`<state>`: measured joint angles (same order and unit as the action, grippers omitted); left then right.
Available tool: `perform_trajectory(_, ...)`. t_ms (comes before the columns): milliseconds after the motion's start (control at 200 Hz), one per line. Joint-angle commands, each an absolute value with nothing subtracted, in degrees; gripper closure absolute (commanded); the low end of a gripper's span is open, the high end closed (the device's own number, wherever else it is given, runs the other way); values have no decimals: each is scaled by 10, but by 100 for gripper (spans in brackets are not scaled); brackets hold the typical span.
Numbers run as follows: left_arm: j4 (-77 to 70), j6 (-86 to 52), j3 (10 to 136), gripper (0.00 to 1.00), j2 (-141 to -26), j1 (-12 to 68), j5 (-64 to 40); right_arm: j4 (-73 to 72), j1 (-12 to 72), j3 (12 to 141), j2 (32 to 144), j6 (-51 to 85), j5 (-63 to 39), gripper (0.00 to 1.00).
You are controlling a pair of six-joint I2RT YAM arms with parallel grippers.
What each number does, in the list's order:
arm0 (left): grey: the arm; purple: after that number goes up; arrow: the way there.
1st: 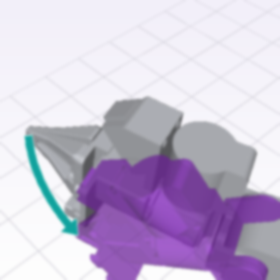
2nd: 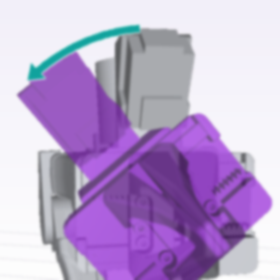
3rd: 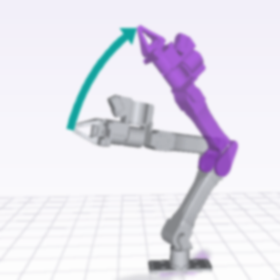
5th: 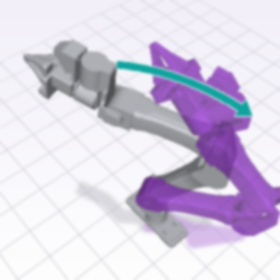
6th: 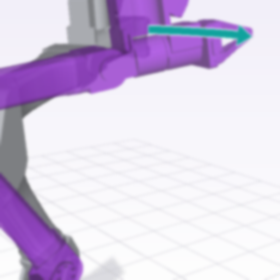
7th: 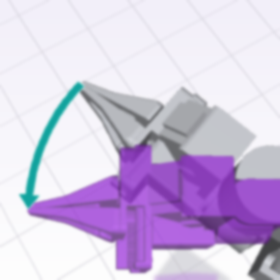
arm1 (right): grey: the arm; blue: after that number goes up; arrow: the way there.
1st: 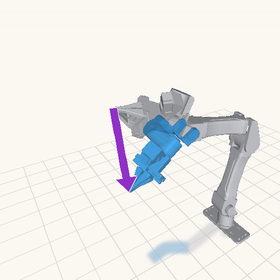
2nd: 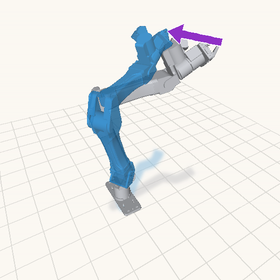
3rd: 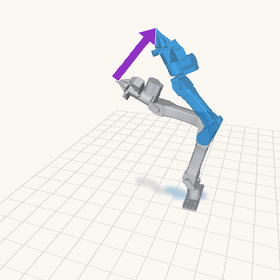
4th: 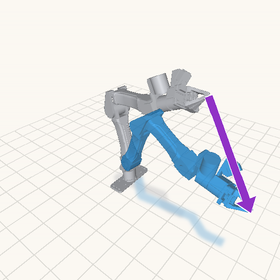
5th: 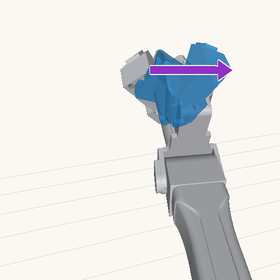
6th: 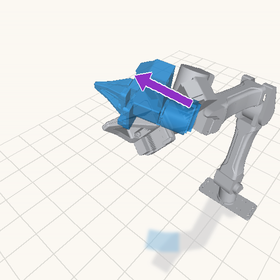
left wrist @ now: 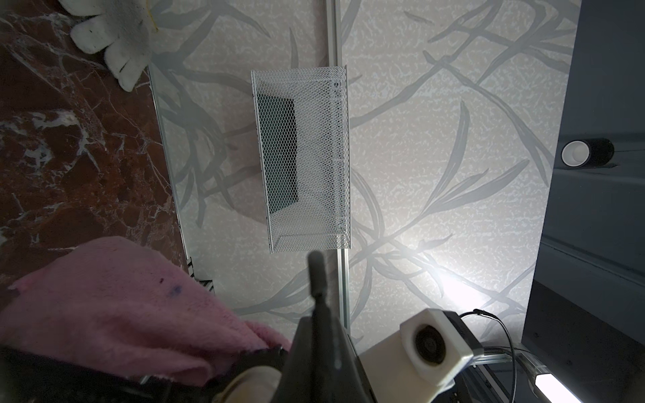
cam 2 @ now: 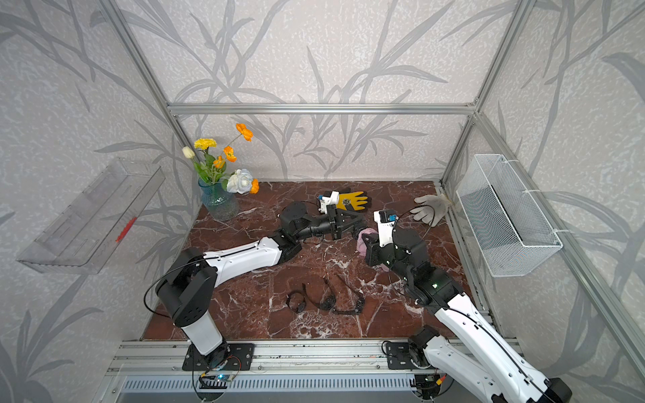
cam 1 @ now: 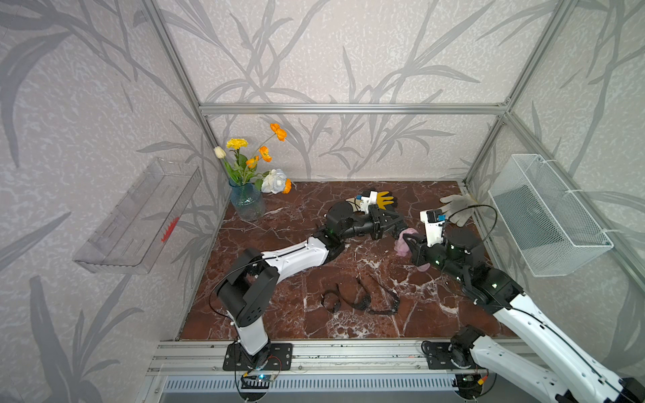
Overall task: Wipe the watch dial
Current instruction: Wipe the dirt from the watch dial.
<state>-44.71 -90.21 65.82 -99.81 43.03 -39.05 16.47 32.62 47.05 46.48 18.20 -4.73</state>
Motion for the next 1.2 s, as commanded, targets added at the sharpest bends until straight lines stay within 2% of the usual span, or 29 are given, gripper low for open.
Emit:
perform_trajectory(0,-477,-904,654,100,-977,440,-410,91,333,475,468,163,-141,100)
perform_trajectory(130,-480,-904,653,100,-976,439,-410,101,334,477,472,174,-111,100)
perform_trajectory(315,-478,-903,651,100,-972,439,-411,207,339,503,474,207,98,100)
perform_trajectory(375,-478,-903,650,100,-971,440,-411,224,339,505,469,213,133,100)
perform_trajectory(490,-478,-902,651,100,-970,440,-411,214,339,505,467,202,99,100)
perform_trajectory(680,-479,-903,650,100,-970,439,-411,126,338,490,479,152,-110,100)
perform_trajectory(770,-479,-902,650,100,-971,440,-411,125,338,499,491,143,-165,100)
perform_trajectory(850,-479,-904,651,100,-972,440,-412,145,338,506,492,149,-125,100)
perform_trajectory(1050,-478,-903,650,100,-970,439,-414,222,339,506,471,163,152,100)
perform_trajectory(1125,-476,-900,647,100,-967,440,-414,225,339,505,469,146,150,100)
perform_trajectory(1195,-473,-899,648,100,-968,439,-414,199,338,497,470,125,73,100)
